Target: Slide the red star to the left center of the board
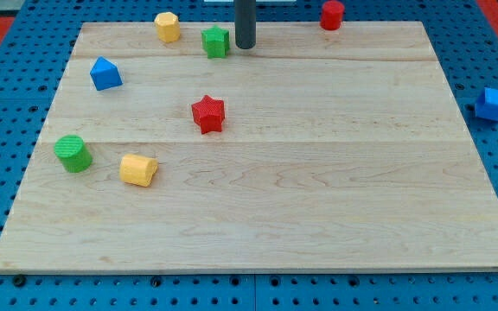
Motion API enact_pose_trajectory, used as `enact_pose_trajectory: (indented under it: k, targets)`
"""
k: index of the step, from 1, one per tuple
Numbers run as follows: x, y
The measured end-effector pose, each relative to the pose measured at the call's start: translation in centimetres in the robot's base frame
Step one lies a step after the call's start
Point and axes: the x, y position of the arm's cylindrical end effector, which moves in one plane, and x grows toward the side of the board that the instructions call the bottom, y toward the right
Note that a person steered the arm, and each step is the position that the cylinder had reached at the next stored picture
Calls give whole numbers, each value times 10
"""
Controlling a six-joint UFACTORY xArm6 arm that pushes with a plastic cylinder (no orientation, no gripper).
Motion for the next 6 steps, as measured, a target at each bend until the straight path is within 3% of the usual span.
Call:
enact_pose_trajectory:
  k: [2, 3, 4, 5, 6]
  targets:
    - [191, 116]
    - [283, 125]
    - [246, 100]
    - [149, 22]
    - [135, 0]
